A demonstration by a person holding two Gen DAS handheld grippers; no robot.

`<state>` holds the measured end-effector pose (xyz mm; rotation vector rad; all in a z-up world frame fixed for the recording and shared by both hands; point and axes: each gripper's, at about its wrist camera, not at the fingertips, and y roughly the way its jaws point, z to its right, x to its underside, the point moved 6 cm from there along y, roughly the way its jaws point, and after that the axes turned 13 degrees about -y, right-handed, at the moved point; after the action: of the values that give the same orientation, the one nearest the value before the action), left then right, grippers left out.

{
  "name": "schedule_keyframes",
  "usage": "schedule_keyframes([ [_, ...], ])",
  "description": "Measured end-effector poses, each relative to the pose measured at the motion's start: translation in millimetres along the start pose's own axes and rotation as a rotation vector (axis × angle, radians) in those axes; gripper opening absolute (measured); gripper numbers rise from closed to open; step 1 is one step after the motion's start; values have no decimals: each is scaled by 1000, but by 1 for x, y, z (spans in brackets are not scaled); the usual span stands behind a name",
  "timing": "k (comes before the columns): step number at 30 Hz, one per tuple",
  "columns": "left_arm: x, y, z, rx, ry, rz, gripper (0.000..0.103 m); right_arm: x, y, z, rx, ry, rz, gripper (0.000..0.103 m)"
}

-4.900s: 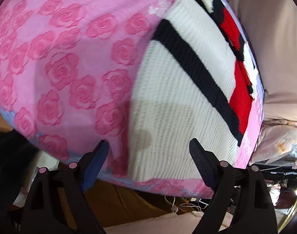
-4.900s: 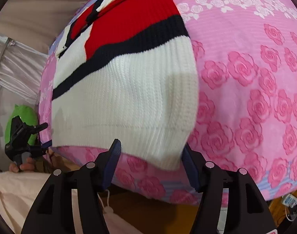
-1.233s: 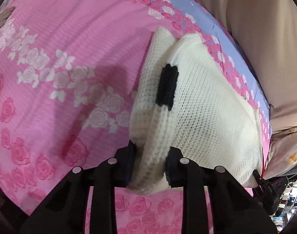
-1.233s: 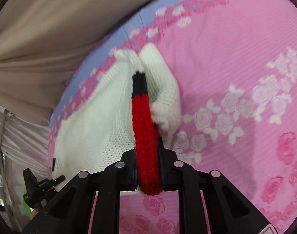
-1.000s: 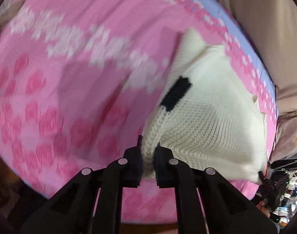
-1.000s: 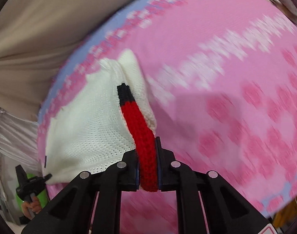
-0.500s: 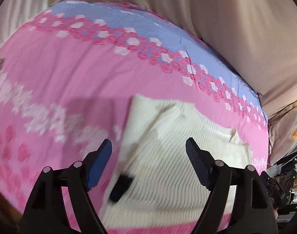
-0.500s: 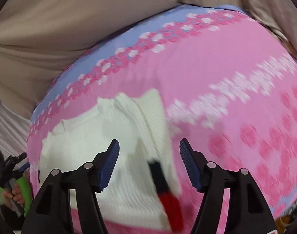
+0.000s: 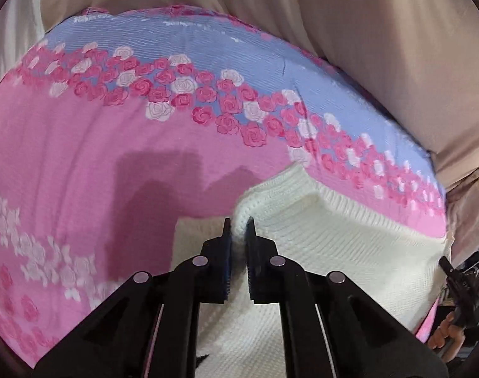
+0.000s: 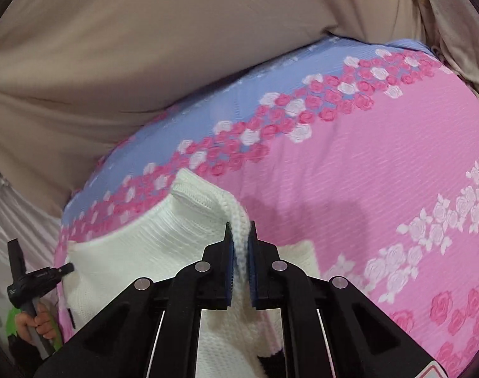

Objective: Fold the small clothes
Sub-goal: 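Grasp the folded sweater edge with both grippers and fold it over again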

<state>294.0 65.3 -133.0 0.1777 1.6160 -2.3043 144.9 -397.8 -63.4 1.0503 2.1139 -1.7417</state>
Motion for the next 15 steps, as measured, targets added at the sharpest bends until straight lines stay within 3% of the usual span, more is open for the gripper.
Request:
schedule_keyframes([
  [4,7,57,-8,-123,30,-46,8,29,73,20,47,9,-190,7],
  [8,8,32,0,-81,36,-11,13,19,44,11,73,34,-126,19],
  [10,14,0,0,-99,65,54,27,14,12,-7,117,-65,-71,26],
  [12,31,-27,7,-59,74,86,35,23,-10,-38,68,-141,-50,26],
  [15,72,-25,26,3,83,4,35,68,-5,-106,-107,-213,-149,23],
])
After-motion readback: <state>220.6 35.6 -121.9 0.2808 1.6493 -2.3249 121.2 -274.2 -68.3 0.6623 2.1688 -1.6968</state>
